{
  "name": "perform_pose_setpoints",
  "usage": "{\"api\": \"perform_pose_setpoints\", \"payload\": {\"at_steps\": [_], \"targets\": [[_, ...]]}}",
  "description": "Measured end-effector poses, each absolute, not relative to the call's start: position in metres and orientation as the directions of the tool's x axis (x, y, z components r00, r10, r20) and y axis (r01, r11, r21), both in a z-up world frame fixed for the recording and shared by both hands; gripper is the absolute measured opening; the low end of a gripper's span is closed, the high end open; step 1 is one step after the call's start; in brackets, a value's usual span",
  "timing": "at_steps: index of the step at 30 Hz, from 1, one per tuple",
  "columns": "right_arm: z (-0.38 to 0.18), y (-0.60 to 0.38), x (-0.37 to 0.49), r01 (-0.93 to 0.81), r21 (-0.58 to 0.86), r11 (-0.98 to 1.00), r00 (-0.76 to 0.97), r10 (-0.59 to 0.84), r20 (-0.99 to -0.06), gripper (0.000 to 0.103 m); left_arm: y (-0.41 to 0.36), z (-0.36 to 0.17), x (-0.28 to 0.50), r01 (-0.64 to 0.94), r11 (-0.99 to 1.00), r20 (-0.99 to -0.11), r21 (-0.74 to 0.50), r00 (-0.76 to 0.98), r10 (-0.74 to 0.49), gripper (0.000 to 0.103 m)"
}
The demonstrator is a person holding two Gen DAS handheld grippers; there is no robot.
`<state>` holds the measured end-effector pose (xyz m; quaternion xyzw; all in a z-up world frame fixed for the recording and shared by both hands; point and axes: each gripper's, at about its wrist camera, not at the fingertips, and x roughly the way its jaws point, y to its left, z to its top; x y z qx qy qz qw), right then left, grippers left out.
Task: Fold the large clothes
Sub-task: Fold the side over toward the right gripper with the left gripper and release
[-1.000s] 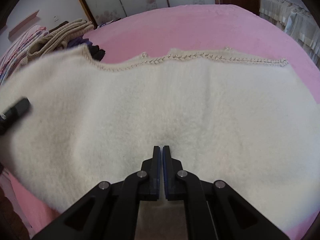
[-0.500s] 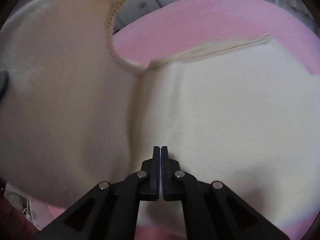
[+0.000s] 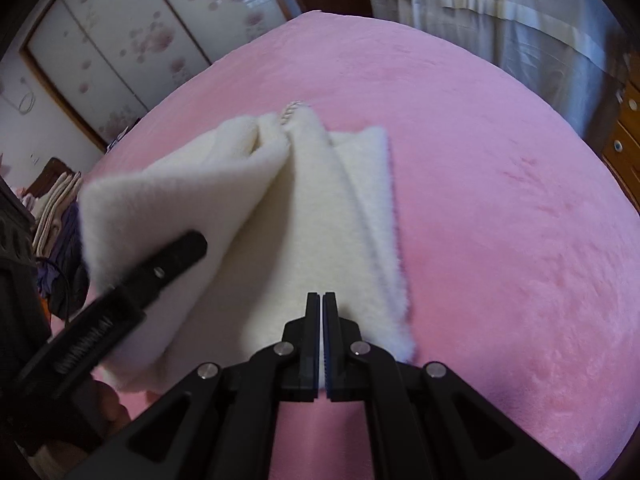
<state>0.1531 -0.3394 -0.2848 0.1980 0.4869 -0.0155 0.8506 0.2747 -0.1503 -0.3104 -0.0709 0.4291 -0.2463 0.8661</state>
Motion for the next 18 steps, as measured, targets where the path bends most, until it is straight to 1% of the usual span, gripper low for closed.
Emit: {"api": "perform_pose_setpoints", "payload": {"at_steps": [4, 5, 6, 7, 8, 9, 10, 11, 13, 14, 15, 16, 17, 18], "targets": [[-0.285, -0.341, 0.153, 0.22, 0.334, 0.917, 0.519, 0.18, -0.836, 0.0, -0.152, -0.307, 0.268, 0.406, 0.859, -0.712, -0.312, 0.498, -0.495, 0.028], [-0.283, -0.342, 0.154, 0.217, 0.334, 0.917, 0.518, 0.182, -0.836, 0.0, -0.153, -0.304, 0.268, 0.411, 0.855, -0.713, -0.316, 0.492, -0.5, 0.032], [-0.281, -0.343, 0.155, 0.213, 0.336, 0.917, 0.52, 0.184, -0.834, 0.0, -0.155, -0.3, 0.27, 0.414, 0.851, -0.715, -0.324, 0.482, -0.506, 0.038], [-0.279, -0.342, 0.156, 0.209, 0.342, 0.916, 0.522, 0.191, -0.831, 0.002, -0.154, -0.296, 0.272, 0.415, 0.845, -0.716, -0.338, 0.469, -0.517, 0.042], [-0.281, -0.349, 0.156, 0.207, 0.345, 0.916, 0.523, 0.194, -0.83, 0.003, -0.154, -0.293, 0.272, 0.417, 0.839, -0.716, -0.349, 0.459, -0.526, 0.055], [-0.278, -0.348, 0.158, 0.203, 0.347, 0.915, 0.523, 0.198, -0.829, 0.003, -0.154, -0.289, 0.272, 0.417, 0.83, -0.714, -0.37, 0.445, -0.541, 0.061], [-0.28, -0.348, 0.157, 0.2, 0.348, 0.916, 0.522, 0.201, -0.829, 0.003, -0.152, -0.286, 0.271, 0.413, 0.819, -0.71, -0.397, 0.428, -0.56, 0.072], [-0.278, -0.346, 0.159, 0.197, 0.344, 0.918, 0.519, 0.2, -0.831, 0.003, -0.149, -0.282, 0.271, 0.405, 0.816, -0.706, -0.414, 0.423, -0.568, 0.075], [-0.273, -0.343, 0.16, 0.192, 0.331, 0.924, 0.516, 0.191, -0.835, 0.005, -0.144, -0.275, 0.268, 0.394, 0.811, -0.7, -0.433, 0.419, -0.578, 0.076], [-0.271, -0.343, 0.159, 0.19, 0.328, 0.925, 0.519, 0.189, -0.834, 0.007, -0.141, -0.271, 0.266, 0.391, 0.809, -0.7, -0.439, 0.415, -0.581, 0.076], [-0.269, -0.344, 0.162, 0.188, 0.326, 0.926, 0.521, 0.187, -0.833, 0.014, -0.137, -0.267, 0.265, 0.386, 0.807, -0.698, -0.447, 0.414, -0.584, 0.076], [-0.265, -0.343, 0.163, 0.188, 0.326, 0.926, 0.524, 0.186, -0.831, 0.024, -0.134, -0.263, 0.264, 0.38, 0.804, -0.694, -0.457, 0.414, -0.589, 0.076], [-0.262, -0.343, 0.164, 0.188, 0.331, 0.925, 0.524, 0.19, -0.83, 0.029, -0.127, -0.258, 0.262, 0.367, 0.801, -0.688, -0.473, 0.414, -0.596, 0.076], [-0.259, -0.344, 0.165, 0.189, 0.337, 0.922, 0.526, 0.195, -0.828, 0.038, -0.124, -0.253, 0.262, 0.359, 0.8, -0.685, -0.481, 0.416, -0.598, 0.076]]}}
